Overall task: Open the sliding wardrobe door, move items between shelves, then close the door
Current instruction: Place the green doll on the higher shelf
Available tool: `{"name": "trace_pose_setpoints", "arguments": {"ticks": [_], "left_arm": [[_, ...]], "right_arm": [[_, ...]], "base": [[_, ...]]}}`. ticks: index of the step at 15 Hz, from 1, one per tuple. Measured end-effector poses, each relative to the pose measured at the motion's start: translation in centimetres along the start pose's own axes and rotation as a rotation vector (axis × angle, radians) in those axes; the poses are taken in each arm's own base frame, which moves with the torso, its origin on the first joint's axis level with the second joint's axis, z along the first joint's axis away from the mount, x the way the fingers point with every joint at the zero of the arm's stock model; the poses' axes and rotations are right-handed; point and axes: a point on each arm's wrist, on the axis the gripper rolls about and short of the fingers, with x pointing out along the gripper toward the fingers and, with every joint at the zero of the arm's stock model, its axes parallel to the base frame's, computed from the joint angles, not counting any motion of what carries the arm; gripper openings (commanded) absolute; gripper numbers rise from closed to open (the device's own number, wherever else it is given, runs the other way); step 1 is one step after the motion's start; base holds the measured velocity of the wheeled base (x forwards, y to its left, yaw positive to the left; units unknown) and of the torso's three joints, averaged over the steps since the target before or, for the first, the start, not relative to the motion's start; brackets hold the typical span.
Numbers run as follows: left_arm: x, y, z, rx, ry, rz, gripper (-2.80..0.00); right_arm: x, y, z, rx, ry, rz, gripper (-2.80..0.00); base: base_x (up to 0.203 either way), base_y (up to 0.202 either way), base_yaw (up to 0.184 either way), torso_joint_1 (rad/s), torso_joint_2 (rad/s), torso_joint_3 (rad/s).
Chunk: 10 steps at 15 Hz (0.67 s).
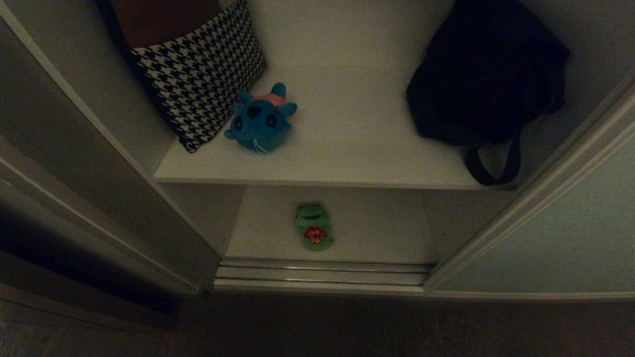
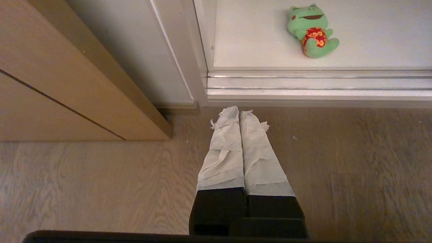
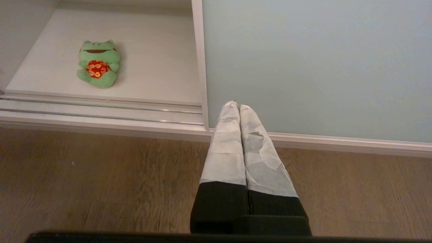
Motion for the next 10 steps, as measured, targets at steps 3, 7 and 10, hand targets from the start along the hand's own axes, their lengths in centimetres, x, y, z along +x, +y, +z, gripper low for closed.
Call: {"name": "trace_pose_setpoints", "arguments": {"ticks": [3,7,10], "left_arm": [[0.0,0.03,-0.09,-0.024,0.002,0.016,-2.8],[0.0,0.04,-0.11,-0.026,0.003,0.02,-2.8],[0.0,0.04,-0.11,-0.023,0.003,0.02,-2.8]], "right_arm": [[0.01,0.0,-0.05,0.0,0.002,0.0,-2.8],[0.01,0.0,-0.03,0.0,0.001,0.0,-2.8],[0.01,0.0,-0.03,0.0,0.001,0.0,-2.8]], "base": [[-0.049,0.0,0.0,0.001,0.0,0.001],[-0.197,0.0,-0.001,0.001,0.0,0.003],[-0.193,0.0,0.0,0.003,0.0,-0.001]]}}
